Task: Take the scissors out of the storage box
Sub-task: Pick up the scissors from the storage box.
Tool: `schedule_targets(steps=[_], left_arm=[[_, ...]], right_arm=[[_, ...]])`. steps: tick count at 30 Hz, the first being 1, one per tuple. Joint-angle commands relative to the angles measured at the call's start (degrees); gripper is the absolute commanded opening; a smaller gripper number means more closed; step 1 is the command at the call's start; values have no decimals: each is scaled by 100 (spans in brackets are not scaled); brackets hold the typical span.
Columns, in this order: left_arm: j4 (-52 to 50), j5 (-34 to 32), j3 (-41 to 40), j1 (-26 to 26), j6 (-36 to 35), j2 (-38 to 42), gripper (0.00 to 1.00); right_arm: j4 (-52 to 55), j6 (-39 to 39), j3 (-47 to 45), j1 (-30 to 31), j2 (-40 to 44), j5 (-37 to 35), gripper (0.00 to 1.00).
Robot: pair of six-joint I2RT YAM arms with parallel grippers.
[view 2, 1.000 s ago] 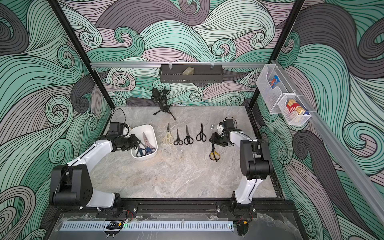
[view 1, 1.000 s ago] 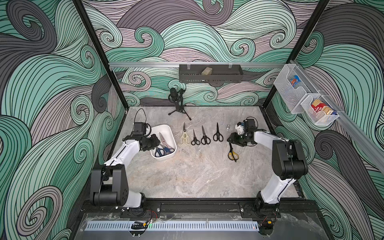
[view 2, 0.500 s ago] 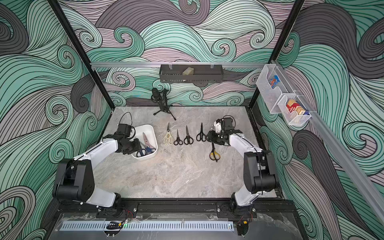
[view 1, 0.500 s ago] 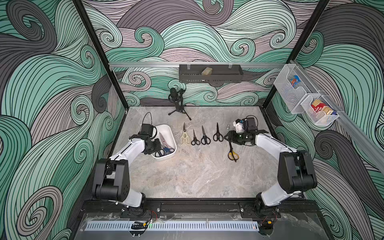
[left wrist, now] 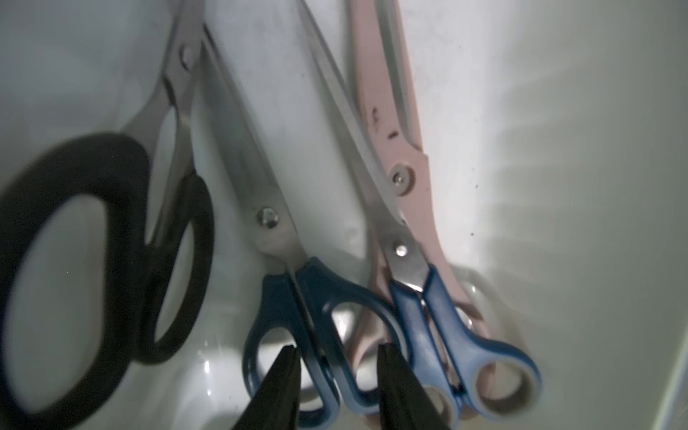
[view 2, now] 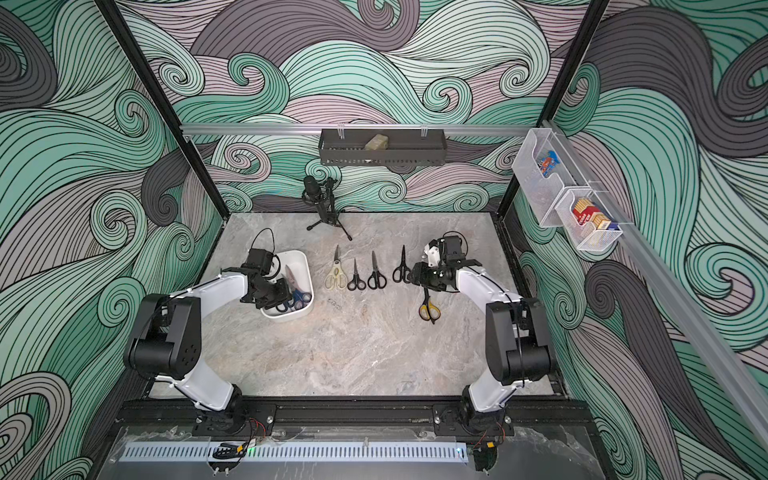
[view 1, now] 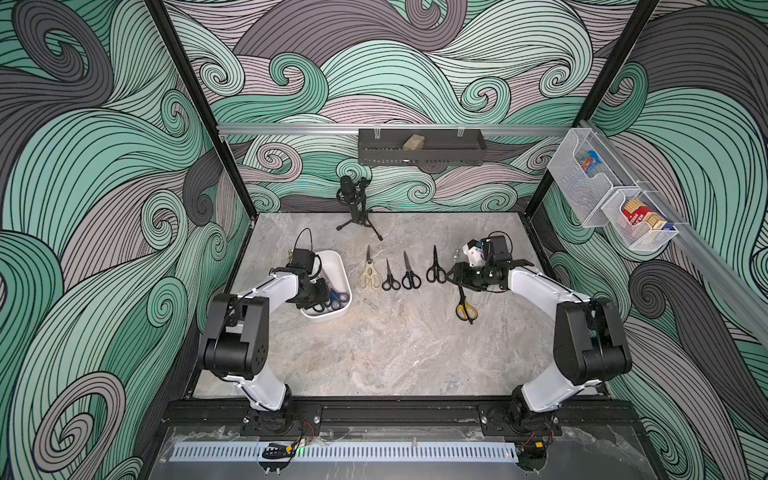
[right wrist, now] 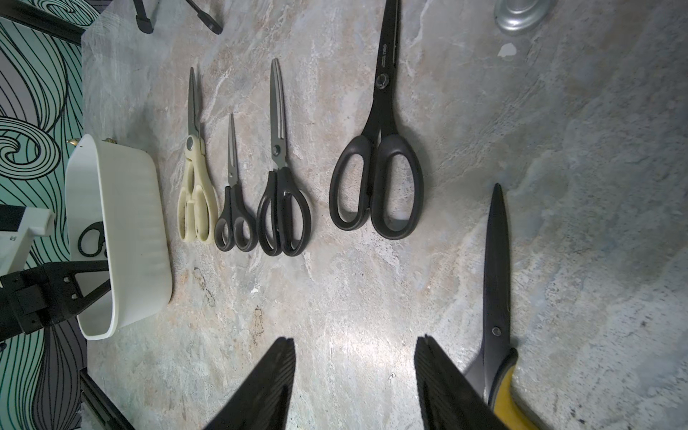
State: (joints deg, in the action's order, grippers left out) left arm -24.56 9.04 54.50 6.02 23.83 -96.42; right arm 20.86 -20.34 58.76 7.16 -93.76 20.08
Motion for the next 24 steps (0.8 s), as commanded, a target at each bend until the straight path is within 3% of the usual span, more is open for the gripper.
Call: schedule_targets(steps=[1, 7, 24], left_arm=[[84, 66, 216, 114, 4, -211, 37], [172, -364, 278, 123, -43, 27, 37], [-179, -550, 430, 119, 134, 46, 37]], right_arm=[[50, 7, 126, 11, -157, 84, 56], [43, 18, 171, 11, -274, 103, 56], [47, 46, 170, 6, -328, 151, 56]])
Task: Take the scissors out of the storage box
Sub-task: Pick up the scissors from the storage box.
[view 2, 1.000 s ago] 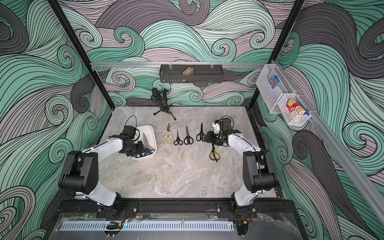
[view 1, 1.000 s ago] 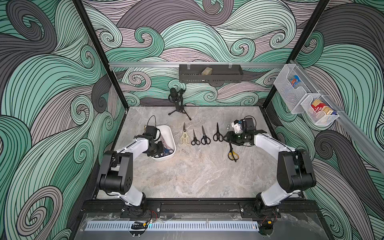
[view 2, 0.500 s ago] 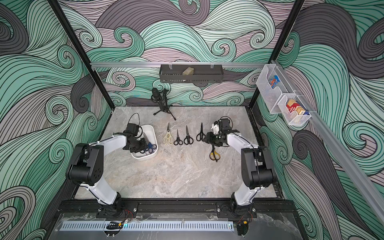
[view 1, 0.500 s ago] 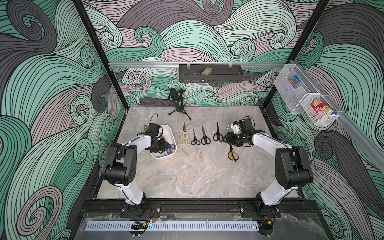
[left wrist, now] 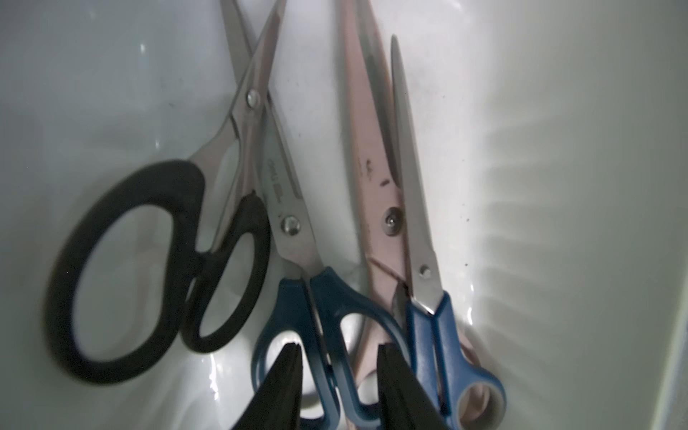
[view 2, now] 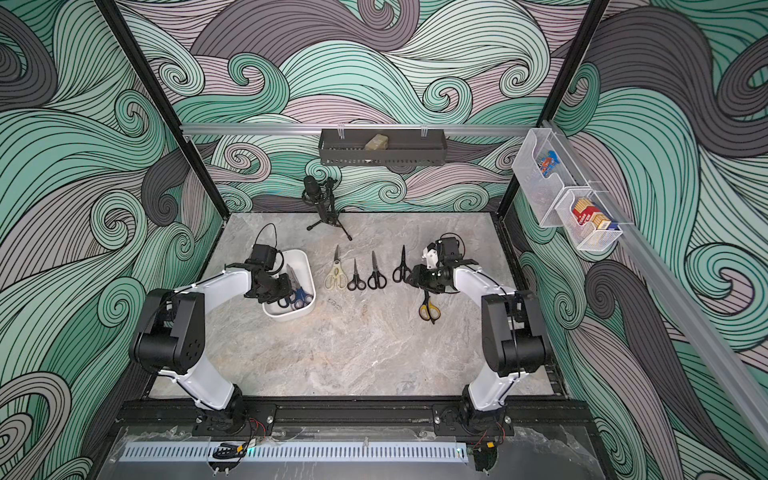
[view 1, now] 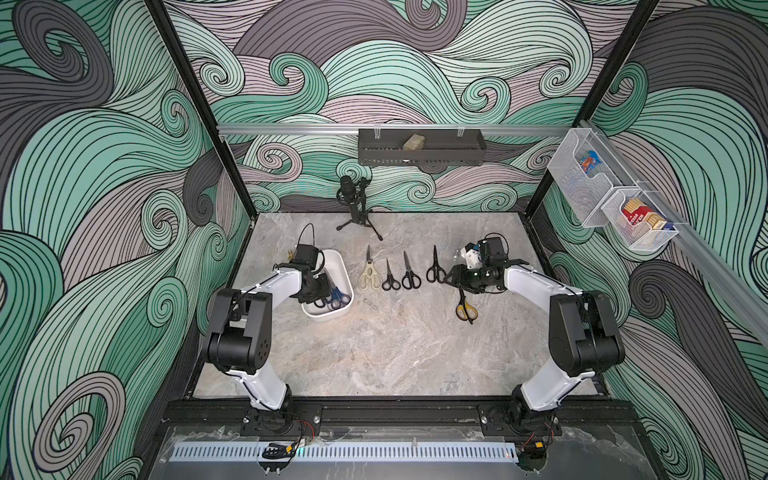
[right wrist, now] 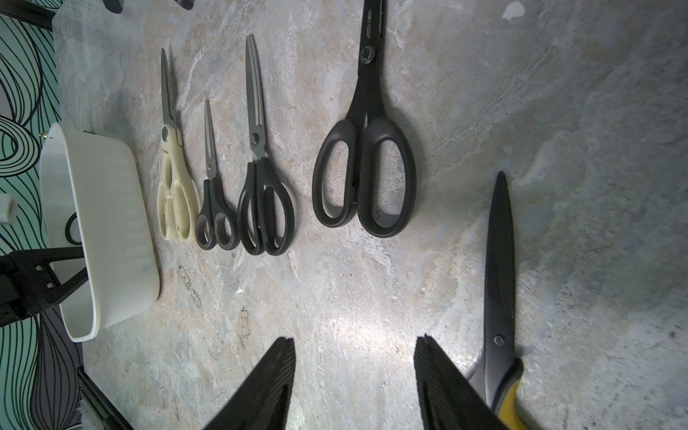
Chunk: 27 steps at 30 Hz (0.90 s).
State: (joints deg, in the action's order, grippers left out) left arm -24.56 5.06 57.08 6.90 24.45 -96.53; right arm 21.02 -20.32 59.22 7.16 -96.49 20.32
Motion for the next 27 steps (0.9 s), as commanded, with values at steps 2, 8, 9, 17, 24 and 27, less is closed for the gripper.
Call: schedule_targets(steps=[2, 8, 9, 17, 24, 27], left_arm=[[-185, -62, 181, 29, 82, -21, 37], [-232, -25, 119, 40, 115, -154, 37], [-274, -53, 128, 39, 105, -155, 37], [-81, -227, -104, 66, 308, -237, 37], [56, -518, -224, 75, 411, -415, 37], [28, -600, -265, 84, 365, -506, 36]], right_arm=[[28, 54, 142, 13, -112, 150, 56], [25, 106, 171, 13, -194, 166, 56], [28, 119, 169, 8, -188, 169, 56], [25, 177, 125, 11, -236, 181, 56], [29, 247, 115, 14, -215, 178, 56], [28, 259, 124, 9, -247, 183, 56]])
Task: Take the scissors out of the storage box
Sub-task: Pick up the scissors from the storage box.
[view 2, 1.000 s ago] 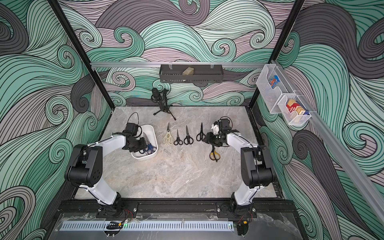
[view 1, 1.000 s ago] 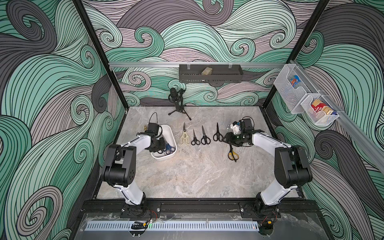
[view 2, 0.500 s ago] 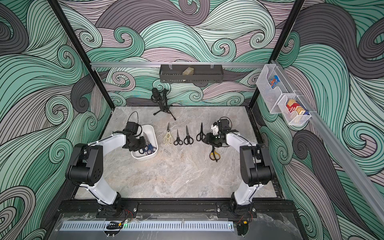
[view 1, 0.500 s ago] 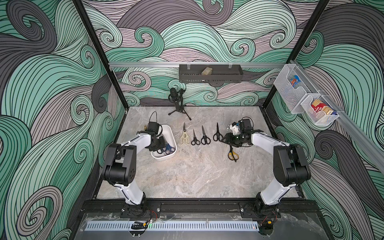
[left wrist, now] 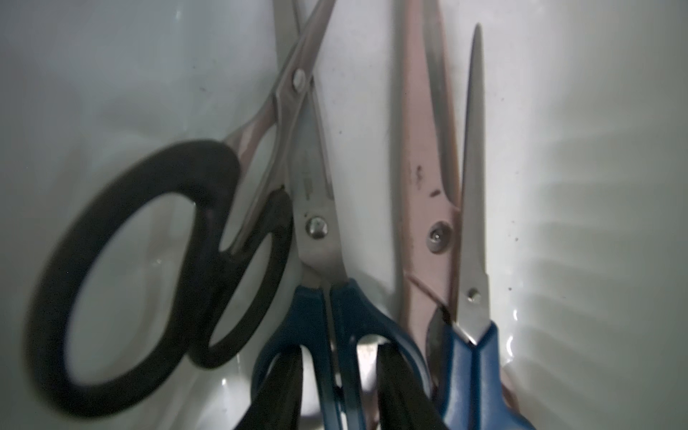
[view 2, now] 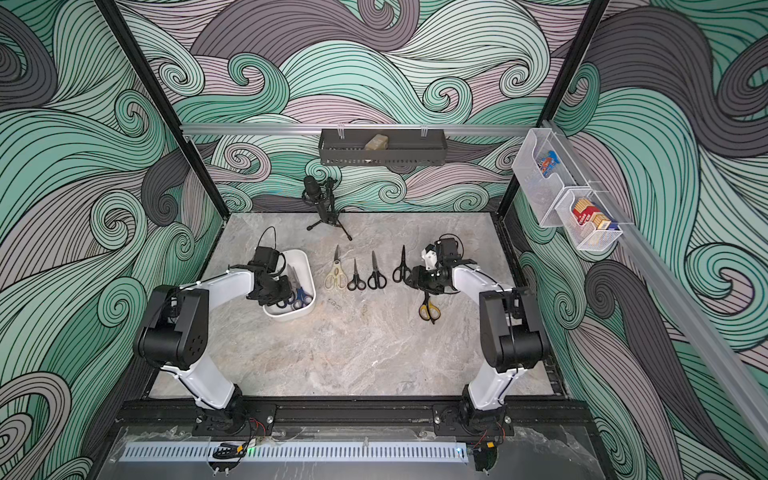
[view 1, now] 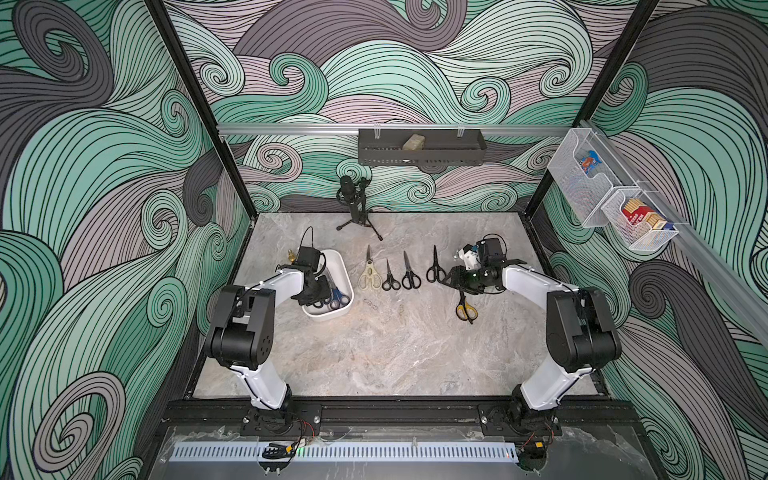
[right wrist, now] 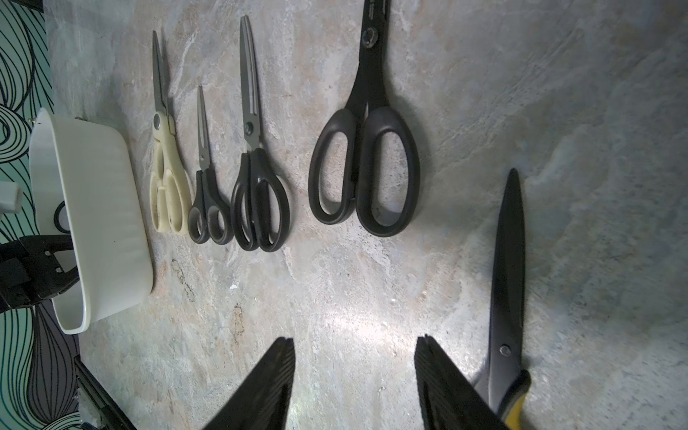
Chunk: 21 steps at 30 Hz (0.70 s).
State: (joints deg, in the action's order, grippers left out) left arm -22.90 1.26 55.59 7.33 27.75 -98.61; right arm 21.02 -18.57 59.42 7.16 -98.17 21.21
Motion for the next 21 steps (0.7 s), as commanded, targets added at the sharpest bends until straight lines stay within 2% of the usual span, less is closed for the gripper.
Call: schedule_targets(steps=[1, 6, 9, 18, 21], left_arm=[[-126, -233, -143, 40, 24, -299, 35], [-88, -265, -198, 40, -30, -304, 20], [-134, -284, -155, 38, -57, -341, 17], [-408, -264, 91, 40, -78, -129, 0], [-543, -215, 235, 40, -108, 45, 0]], right_arm=[[28, 86, 105, 13, -83, 102, 56], [28, 99, 105, 8, -96, 100, 56], [31, 108, 105, 11, -86, 98, 56], [30, 73, 222, 19, -24, 212, 56], [29, 51, 313, 82, 24, 265, 56]])
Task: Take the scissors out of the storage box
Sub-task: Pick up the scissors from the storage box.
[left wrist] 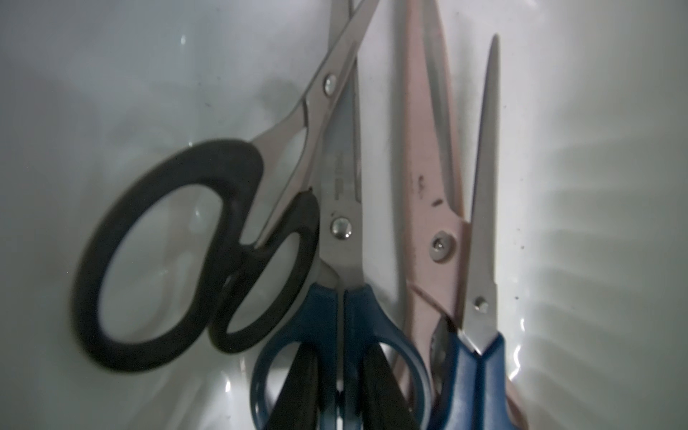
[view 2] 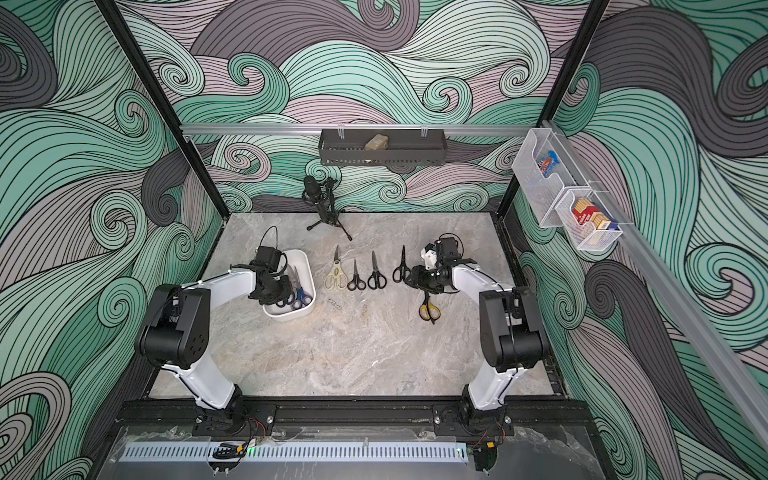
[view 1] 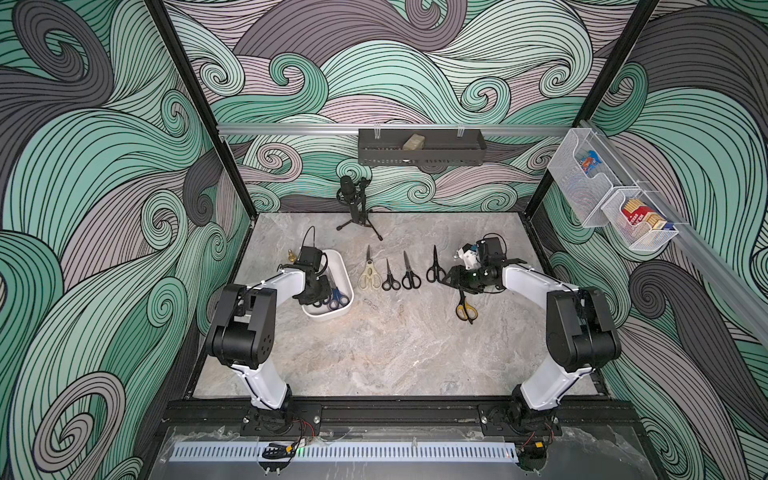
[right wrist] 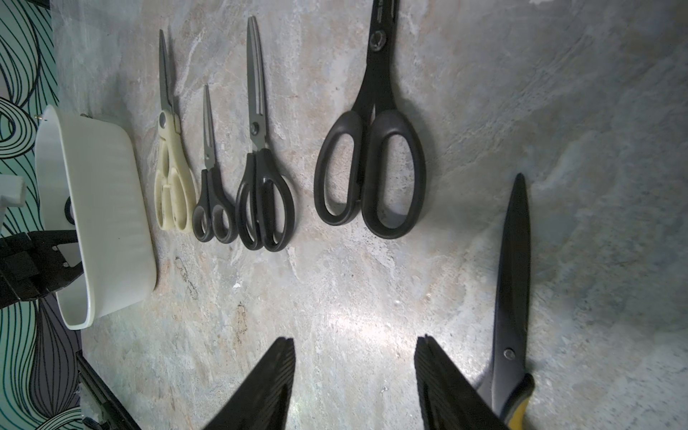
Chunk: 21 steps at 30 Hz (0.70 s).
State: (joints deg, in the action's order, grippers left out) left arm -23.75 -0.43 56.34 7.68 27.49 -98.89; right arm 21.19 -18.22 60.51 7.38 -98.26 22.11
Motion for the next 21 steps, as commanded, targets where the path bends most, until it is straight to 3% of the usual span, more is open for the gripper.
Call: schedule_targets(steps=[1, 8, 21], left_arm=[[-510, -23, 211, 5, -90, 142, 0], [-715, 192, 328, 1, -104, 597, 0], [-609, 912, 154, 2, 65, 1171, 0]], right_arm=[[6, 8, 240, 114, 56, 208, 56], [-31, -89, 509, 710, 66, 282, 56], [-848, -423, 1039, 2055, -349, 1126, 55]])
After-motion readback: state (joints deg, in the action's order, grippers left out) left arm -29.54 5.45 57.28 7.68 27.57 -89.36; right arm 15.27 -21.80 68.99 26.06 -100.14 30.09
